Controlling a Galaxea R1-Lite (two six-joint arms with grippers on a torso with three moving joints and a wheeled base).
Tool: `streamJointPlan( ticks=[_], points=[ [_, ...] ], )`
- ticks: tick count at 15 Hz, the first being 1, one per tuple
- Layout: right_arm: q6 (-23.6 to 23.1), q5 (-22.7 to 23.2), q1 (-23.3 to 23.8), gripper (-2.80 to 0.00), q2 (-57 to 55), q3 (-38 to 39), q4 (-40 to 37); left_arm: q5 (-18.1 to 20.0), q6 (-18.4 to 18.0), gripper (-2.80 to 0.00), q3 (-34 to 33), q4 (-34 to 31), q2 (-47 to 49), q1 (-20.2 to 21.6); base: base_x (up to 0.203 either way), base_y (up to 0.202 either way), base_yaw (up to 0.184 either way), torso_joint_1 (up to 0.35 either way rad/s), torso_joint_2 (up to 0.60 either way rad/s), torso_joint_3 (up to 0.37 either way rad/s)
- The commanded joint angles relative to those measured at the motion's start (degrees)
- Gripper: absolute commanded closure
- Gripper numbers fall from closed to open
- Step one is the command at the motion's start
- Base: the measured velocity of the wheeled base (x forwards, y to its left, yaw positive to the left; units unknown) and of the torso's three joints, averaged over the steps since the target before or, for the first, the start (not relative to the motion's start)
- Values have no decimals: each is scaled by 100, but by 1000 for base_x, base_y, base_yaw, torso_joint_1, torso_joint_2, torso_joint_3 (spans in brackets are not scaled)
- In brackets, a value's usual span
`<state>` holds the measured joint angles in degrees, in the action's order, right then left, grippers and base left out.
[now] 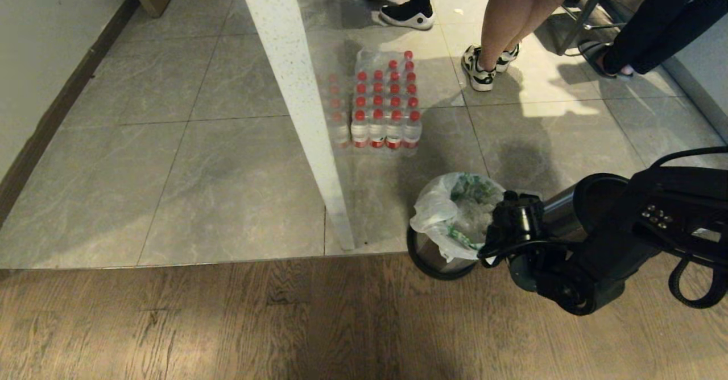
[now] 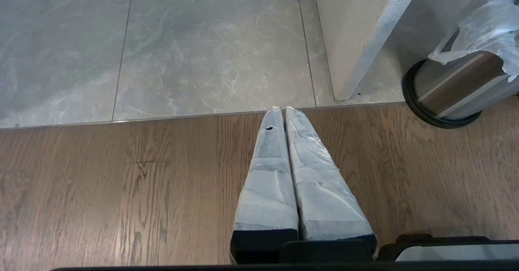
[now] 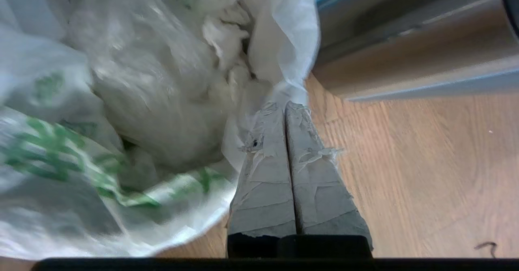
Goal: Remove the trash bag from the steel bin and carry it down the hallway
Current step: Pick up the trash bag
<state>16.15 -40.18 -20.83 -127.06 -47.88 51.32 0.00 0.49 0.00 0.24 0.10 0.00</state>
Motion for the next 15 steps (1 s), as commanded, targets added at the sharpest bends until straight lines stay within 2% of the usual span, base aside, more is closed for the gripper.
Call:
streamJointPlan(
  ticks=[1,2,3,5,8,10,12,14,15],
  points=[
    [11,0,-15,0,-70,-107,21,0,4,0,0,12,-1,0,0,0,0,0,0,0],
    [11,114,-51,-280,-91,-161,51,0,-5,0,0,3,-1,0,0,0,0,0,0,0],
    [11,199,-111,0,-98,-185,69,0,-5,0,0,12,-1,0,0,0,0,0,0,0],
    [42,278,-200,0,-161,-296,41,0,-4,0,0,11,-1,0,0,0,0,0,0,0],
    [523,594,-366,0,-207,-720,-115,0,-5,0,0,3,-1,0,0,0,0,0,0,0],
    [627,709,-397,0,-277,-785,-228,0,4,0,0,3,-1,0,0,0,0,0,0,0],
    [925,898,-404,0,-302,-890,-237,0,4,0,0,3,-1,0,0,0,0,0,0,0],
    [926,901,-404,0,-303,-890,-239,0,2,0,0,3,-1,0,0,0,0,0,0,0],
    [1009,1100,-403,-280,-369,-906,-499,0,4,0,0,3,-1,0,0,0,0,0,0,0]
  ],
)
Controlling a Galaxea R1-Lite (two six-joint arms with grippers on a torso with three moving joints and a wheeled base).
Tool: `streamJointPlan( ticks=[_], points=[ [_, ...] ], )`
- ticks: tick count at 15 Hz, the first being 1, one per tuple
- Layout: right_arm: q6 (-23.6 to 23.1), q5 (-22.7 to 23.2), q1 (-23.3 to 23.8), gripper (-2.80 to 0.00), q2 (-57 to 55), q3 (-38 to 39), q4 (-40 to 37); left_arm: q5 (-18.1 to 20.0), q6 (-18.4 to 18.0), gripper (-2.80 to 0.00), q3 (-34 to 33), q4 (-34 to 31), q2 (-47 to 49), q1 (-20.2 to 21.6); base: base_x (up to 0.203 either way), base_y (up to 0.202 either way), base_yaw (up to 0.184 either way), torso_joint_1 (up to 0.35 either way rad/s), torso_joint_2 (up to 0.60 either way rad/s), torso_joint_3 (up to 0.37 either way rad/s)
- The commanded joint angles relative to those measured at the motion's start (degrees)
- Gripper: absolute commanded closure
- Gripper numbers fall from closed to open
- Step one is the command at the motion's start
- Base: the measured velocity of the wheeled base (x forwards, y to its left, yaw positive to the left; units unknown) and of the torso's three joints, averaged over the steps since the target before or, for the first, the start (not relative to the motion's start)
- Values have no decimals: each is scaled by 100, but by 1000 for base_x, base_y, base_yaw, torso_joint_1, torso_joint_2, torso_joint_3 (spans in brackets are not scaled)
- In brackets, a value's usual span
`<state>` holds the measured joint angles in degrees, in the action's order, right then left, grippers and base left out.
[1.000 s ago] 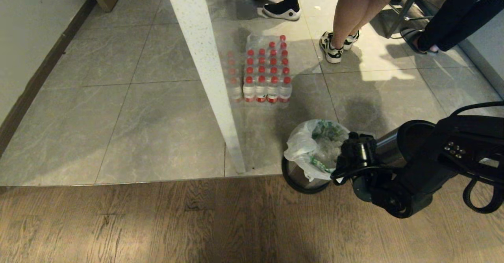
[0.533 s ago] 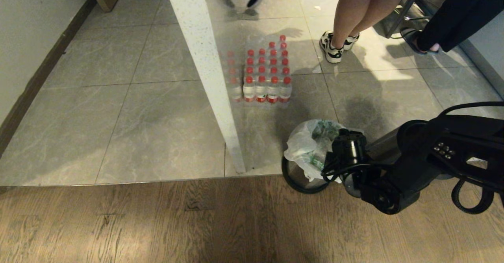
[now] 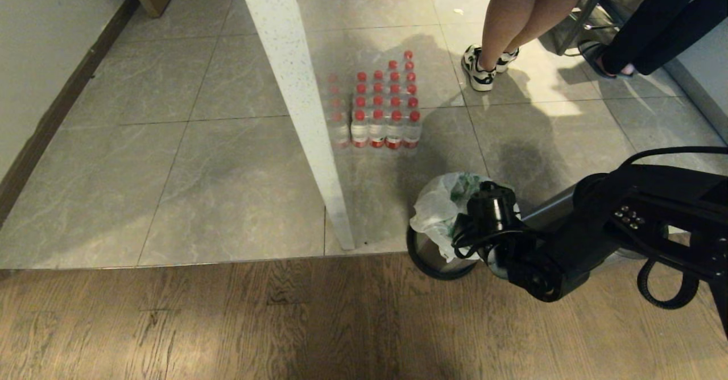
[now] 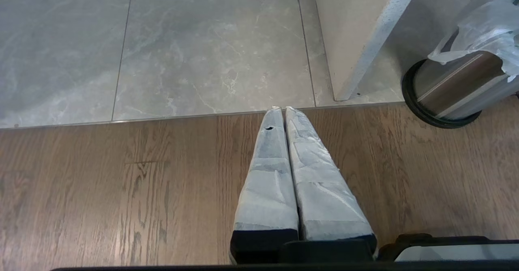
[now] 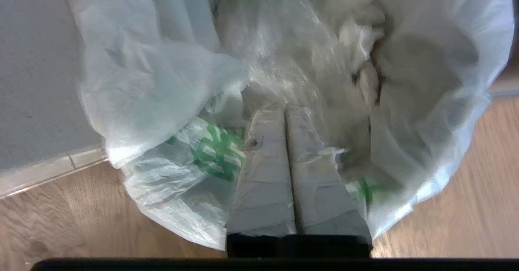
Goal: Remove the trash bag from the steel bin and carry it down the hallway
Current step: Pick up the trash bag
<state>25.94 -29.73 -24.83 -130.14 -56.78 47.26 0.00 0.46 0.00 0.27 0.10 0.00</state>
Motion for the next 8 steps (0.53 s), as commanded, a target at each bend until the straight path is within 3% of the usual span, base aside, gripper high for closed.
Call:
streamJointPlan(
  ticks=[1,2,3,8],
  points=[
    [105,134,3,-280,-97,-32,-296,0,-2,0,0,0,-1,0,0,0,0,0,0,0],
    [104,90,-4,-280,-125,-35,-367,0,6,0,0,0,-1,0,0,0,0,0,0,0],
    [104,90,-4,0,-125,-35,-367,0,6,0,0,0,-1,0,0,0,0,0,0,0],
    [64,159,-4,0,-322,-360,-389,0,5,0,0,0,-1,0,0,0,0,0,0,0]
  ],
)
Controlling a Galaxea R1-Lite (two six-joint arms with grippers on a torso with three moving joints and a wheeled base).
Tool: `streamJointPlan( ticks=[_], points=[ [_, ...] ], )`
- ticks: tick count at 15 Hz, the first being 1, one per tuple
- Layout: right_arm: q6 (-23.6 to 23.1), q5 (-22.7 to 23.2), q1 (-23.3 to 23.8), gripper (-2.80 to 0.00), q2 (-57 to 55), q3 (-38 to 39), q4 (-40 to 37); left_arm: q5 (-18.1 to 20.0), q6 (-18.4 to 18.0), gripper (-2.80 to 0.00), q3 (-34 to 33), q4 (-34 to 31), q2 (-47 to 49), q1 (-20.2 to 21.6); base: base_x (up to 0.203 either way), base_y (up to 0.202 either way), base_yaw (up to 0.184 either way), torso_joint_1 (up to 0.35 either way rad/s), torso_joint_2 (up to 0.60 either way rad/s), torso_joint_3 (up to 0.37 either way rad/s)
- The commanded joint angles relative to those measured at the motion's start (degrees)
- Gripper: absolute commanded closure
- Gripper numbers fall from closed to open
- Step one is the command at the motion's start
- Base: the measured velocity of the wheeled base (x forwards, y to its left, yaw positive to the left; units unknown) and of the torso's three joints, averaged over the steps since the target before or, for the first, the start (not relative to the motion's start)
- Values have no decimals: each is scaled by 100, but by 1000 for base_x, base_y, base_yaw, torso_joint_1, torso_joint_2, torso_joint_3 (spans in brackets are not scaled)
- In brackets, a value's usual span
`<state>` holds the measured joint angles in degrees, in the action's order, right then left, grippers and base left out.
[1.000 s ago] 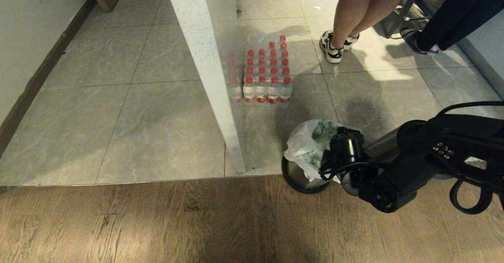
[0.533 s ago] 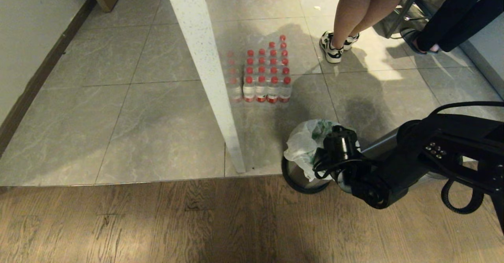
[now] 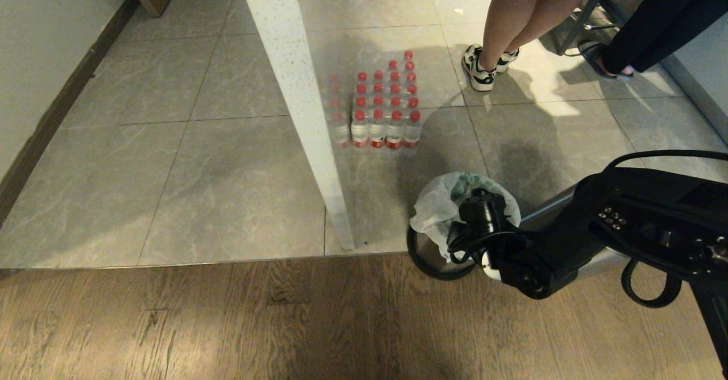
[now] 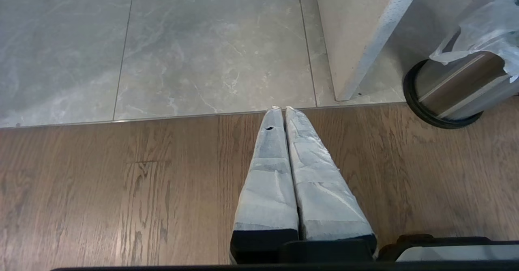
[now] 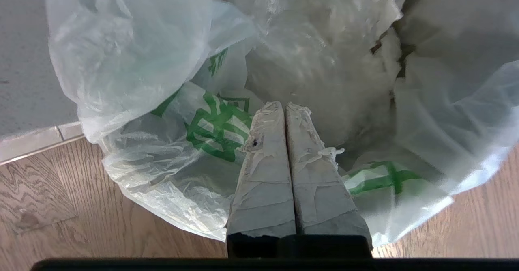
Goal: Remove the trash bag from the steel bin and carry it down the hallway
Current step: Pick up the trash bag
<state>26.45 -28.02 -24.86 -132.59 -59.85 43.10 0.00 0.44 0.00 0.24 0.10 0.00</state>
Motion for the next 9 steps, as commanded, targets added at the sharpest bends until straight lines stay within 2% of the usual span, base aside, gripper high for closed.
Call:
streamJointPlan(
  ticks=[1,5,6,9],
  points=[
    [9,42,-2,0,-109,-106,-48,0,0,0,0,3,-1,0,0,0,0,0,0,0],
    [0,91,-2,0,34,-103,-151,0,2,0,0,3,-1,0,0,0,0,0,0,0],
    [-82,51,-2,-280,58,-82,-201,0,8,0,0,3,-1,0,0,0,0,0,0,0],
    [-359,-59,4,-280,199,-1,-25,0,9,0,0,3,-1,0,0,0,0,0,0,0]
  ],
)
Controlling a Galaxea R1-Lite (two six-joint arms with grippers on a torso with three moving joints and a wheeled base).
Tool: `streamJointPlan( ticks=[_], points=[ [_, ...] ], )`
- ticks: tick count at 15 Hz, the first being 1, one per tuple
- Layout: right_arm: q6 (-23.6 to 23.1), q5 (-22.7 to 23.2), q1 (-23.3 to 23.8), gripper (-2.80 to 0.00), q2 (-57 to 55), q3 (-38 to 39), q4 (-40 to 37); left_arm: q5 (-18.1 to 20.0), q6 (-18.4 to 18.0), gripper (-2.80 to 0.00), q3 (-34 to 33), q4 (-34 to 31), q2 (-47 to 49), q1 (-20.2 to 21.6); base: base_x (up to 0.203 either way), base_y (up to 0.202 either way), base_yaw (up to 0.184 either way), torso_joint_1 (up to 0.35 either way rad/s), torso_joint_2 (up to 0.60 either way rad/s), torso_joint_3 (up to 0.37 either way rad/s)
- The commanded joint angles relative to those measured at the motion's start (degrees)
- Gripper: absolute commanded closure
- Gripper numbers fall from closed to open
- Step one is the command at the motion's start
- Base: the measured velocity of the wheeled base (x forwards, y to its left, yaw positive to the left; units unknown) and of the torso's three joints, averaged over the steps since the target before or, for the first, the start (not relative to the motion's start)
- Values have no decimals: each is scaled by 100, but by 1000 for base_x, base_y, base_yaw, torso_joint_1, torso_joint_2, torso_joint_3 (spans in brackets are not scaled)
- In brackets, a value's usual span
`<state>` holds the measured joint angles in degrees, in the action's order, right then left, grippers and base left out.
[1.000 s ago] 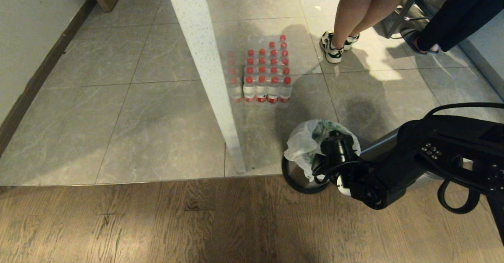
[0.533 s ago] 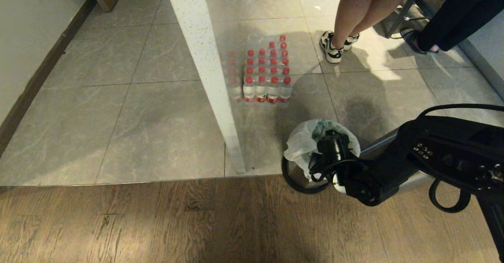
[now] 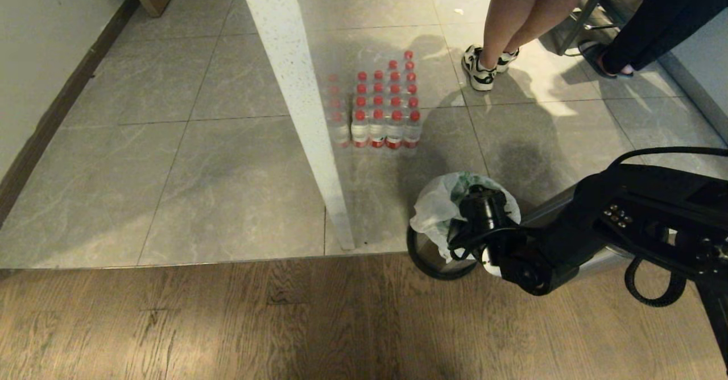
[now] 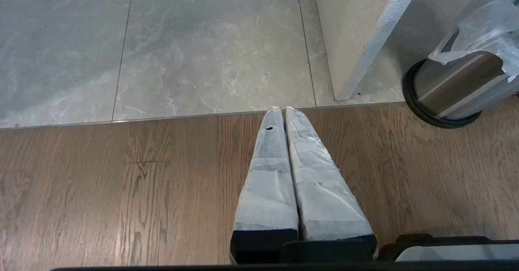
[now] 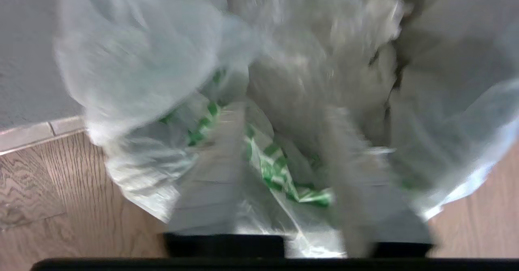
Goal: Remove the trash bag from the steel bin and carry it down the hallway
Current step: Pick up the trash bag
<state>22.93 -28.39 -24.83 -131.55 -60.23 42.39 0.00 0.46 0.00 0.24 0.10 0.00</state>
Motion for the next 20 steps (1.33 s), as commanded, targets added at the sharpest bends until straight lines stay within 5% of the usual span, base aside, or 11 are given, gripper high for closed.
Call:
streamJointPlan(
  ticks=[1,11,12,20],
  points=[
    [-54,13,5,-280,103,44,77,0,-2,0,0,2,-1,0,0,0,0,0,0,0],
    [-257,-84,-4,-280,226,171,163,0,0,0,0,2,-1,0,0,0,0,0,0,0],
    [-249,-93,-9,0,231,195,150,0,3,0,0,5,-1,0,0,0,0,0,0,0],
    [-219,-79,-66,0,235,337,120,0,1,0,0,2,-1,0,0,0,0,0,0,0]
  ],
)
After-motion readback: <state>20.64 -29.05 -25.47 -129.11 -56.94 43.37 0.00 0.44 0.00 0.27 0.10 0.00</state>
